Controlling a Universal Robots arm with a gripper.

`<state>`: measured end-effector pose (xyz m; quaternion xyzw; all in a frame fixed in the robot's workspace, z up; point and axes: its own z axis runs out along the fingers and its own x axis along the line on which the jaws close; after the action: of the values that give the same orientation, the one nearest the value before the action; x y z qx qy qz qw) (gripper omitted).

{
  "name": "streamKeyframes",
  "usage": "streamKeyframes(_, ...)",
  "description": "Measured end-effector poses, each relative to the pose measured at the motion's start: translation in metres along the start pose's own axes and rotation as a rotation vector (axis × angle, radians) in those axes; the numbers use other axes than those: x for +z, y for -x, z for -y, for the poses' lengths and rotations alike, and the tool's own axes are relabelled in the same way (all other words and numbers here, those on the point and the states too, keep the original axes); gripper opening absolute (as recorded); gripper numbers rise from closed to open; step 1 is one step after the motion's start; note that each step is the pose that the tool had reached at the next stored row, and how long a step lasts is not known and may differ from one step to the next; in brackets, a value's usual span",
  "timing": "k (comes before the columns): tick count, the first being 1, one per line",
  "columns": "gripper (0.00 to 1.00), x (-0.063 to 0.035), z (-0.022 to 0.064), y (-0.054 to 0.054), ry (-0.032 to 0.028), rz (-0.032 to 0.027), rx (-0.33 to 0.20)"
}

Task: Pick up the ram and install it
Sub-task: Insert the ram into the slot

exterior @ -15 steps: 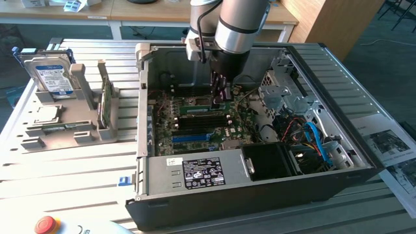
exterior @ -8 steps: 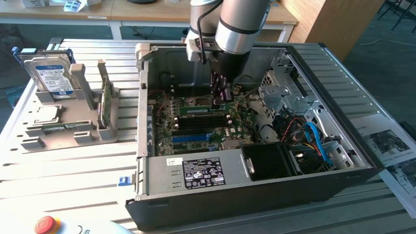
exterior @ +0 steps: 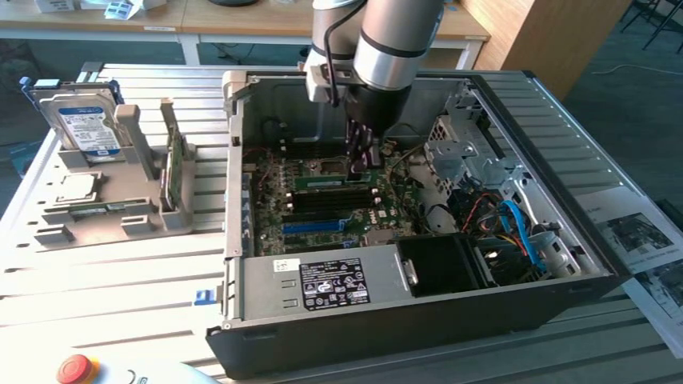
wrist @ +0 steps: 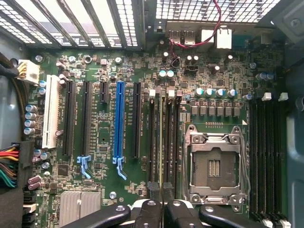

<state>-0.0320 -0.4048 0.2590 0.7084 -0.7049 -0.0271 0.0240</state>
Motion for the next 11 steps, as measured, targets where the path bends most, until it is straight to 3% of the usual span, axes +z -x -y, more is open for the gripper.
streamKeyframes(11, 0.12, 0.0000, 0.0000, -0.0041, 0.0000, 0.0000, 0.001)
